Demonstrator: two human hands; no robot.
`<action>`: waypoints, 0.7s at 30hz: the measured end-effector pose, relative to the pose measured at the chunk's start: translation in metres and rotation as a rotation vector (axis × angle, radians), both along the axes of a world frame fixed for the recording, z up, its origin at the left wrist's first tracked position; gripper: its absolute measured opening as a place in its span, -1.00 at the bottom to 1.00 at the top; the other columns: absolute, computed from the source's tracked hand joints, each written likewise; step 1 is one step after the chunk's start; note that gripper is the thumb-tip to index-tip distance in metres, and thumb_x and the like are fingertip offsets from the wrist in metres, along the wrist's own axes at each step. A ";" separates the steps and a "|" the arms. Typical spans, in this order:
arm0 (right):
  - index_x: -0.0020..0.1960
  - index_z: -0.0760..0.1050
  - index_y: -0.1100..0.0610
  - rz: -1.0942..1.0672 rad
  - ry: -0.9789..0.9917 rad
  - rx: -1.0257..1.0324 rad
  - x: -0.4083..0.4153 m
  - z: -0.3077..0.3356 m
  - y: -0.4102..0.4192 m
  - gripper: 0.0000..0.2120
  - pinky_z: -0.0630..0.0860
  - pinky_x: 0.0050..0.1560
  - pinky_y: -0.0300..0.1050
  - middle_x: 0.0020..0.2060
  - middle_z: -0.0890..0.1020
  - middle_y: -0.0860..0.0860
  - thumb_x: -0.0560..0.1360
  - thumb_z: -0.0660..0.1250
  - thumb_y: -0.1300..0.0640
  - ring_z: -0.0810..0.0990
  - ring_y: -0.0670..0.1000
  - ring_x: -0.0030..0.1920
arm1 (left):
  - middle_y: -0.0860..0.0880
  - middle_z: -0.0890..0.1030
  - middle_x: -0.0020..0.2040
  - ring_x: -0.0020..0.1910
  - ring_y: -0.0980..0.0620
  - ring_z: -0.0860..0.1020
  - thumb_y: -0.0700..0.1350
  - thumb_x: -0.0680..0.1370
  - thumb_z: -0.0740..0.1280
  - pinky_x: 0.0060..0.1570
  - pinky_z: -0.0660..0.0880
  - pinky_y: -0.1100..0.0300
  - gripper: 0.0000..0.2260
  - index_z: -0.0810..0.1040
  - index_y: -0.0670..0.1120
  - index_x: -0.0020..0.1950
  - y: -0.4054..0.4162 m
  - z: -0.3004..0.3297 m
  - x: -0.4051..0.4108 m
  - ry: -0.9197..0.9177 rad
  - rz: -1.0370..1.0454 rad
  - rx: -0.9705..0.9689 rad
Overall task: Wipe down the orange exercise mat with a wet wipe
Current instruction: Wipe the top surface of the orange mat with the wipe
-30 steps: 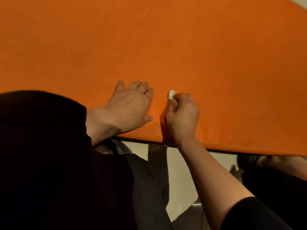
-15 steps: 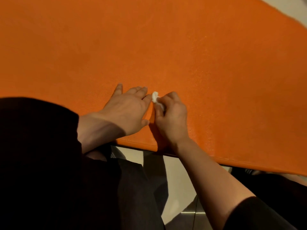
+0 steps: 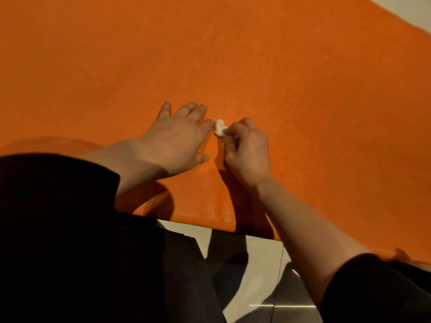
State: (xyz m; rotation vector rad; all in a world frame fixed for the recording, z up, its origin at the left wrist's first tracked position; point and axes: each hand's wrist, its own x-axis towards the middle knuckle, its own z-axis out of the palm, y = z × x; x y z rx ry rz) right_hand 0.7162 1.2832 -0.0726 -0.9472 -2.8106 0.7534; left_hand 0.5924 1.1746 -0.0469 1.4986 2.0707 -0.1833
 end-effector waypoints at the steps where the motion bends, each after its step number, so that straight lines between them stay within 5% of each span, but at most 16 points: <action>1: -0.10 0.58 0.29 -0.073 -0.010 0.040 0.001 -0.001 0.015 -0.88 0.24 -0.23 -0.10 -0.10 0.56 0.22 0.46 0.28 0.28 0.54 0.25 -0.15 | -0.13 -0.09 0.58 0.56 -0.14 -0.07 0.22 0.56 0.23 0.45 0.02 -0.27 -0.30 0.04 -0.04 0.57 0.002 -0.002 -0.005 0.003 0.000 -0.001; 5: 0.01 0.56 0.29 -0.454 -0.066 0.103 -0.005 -0.004 0.053 -0.83 0.20 -0.20 -0.19 0.05 0.53 0.21 0.53 0.23 0.25 0.52 0.21 -0.02 | -0.15 -0.10 0.58 0.55 -0.17 -0.05 0.25 0.55 0.22 0.46 0.02 -0.25 -0.26 -0.01 -0.02 0.58 0.009 -0.008 -0.021 0.011 0.013 -0.002; 8: -0.07 0.57 0.30 -0.273 0.031 0.021 -0.021 -0.006 0.026 -0.85 0.19 -0.23 -0.23 -0.04 0.53 0.20 0.50 0.25 0.26 0.52 0.18 -0.14 | -0.16 -0.10 0.58 0.55 -0.15 -0.10 0.24 0.56 0.21 0.47 -0.01 -0.24 -0.27 -0.04 -0.02 0.58 0.019 -0.012 -0.024 0.019 0.010 -0.014; 11: -0.17 0.55 0.28 0.034 0.047 -0.032 -0.021 -0.005 0.017 -0.83 0.31 -0.29 -0.05 -0.18 0.52 0.19 0.44 0.21 0.23 0.50 0.21 -0.26 | -0.16 -0.07 0.58 0.56 -0.13 -0.11 0.20 0.57 0.22 0.47 -0.01 -0.25 -0.30 -0.01 -0.02 0.58 0.034 -0.016 -0.027 0.027 0.001 0.021; 17: 0.07 0.52 0.24 -0.430 0.010 0.100 -0.027 -0.013 0.096 -0.84 0.25 -0.18 -0.14 0.03 0.54 0.19 0.51 0.25 0.26 0.52 0.21 -0.03 | -0.12 -0.01 0.58 0.55 -0.14 -0.03 0.17 0.57 0.24 0.46 0.03 -0.25 -0.35 0.06 0.00 0.56 0.067 -0.022 -0.048 0.024 -0.011 0.102; 21: -0.04 0.58 0.26 -0.124 0.121 0.003 -0.046 -0.018 0.062 -0.87 0.22 -0.29 -0.20 -0.13 0.52 0.20 0.49 0.29 0.24 0.52 0.19 -0.25 | -0.13 -0.01 0.58 0.56 -0.11 -0.04 0.10 0.57 0.28 0.50 0.00 -0.13 -0.36 0.10 -0.07 0.55 0.080 -0.029 -0.058 0.001 0.052 0.196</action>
